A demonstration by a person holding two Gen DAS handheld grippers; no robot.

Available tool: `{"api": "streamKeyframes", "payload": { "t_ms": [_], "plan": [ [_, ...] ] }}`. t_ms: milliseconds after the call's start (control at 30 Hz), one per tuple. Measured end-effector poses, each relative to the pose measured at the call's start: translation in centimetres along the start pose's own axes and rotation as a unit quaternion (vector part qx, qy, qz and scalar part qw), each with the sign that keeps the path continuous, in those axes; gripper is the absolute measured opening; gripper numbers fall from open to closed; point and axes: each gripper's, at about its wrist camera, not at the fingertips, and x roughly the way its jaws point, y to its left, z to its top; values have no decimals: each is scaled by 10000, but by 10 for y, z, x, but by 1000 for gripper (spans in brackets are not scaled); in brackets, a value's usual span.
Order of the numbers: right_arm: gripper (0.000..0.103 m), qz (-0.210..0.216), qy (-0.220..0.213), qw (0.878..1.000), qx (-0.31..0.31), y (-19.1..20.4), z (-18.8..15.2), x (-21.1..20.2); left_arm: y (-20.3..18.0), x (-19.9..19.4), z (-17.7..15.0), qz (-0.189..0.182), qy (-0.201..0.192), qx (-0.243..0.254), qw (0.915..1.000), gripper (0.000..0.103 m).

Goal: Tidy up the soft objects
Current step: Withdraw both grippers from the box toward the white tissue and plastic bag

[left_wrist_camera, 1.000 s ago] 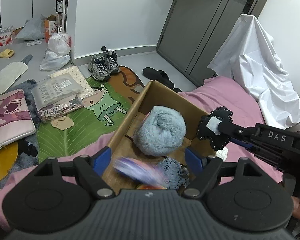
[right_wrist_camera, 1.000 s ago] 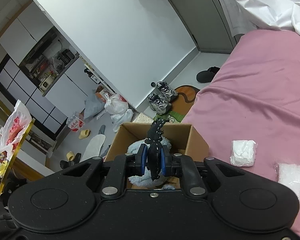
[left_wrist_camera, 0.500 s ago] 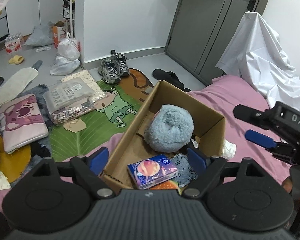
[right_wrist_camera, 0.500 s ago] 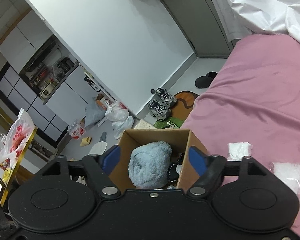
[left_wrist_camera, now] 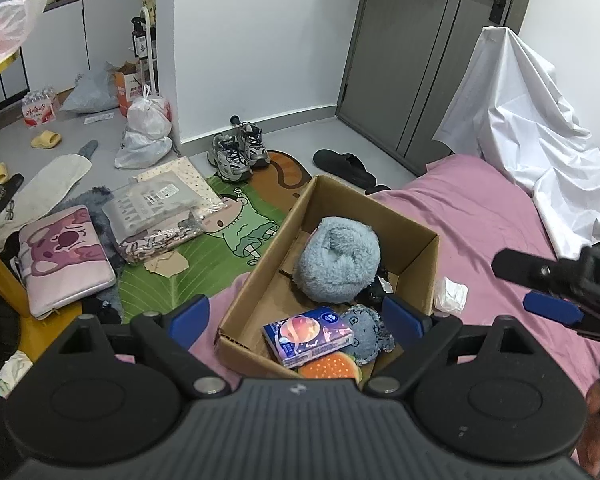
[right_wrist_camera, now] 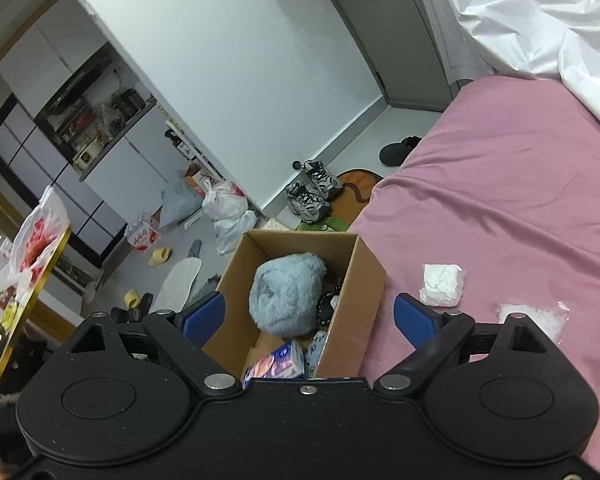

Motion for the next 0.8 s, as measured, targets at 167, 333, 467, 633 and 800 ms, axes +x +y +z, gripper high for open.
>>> {"api": "streamKeyframes", "payload": {
  "t_ms": [167,333,467,633,800],
  "plan": [
    [93,110,77,9999,-62,0,-1,-14,-8,-11,-1,36,-69,82,9999,93],
    [98,59,-19,9999,-158,-3,2,-32,-18,-21,-4,18,-70,137,9999,93],
    [101,40,-92,9999,-113,-14,7,-49,-30,-28,-5,-54,-117,232,9996,93],
    [103,-33,-259,9994,222,-41,8,-65,-51,-31,-7,-119,-140,295,9994,93],
    [103,-159,-284,9973,662,-68,5,-72,-70,-33,-10,-213,-138,266,9993,93]
  ]
}}
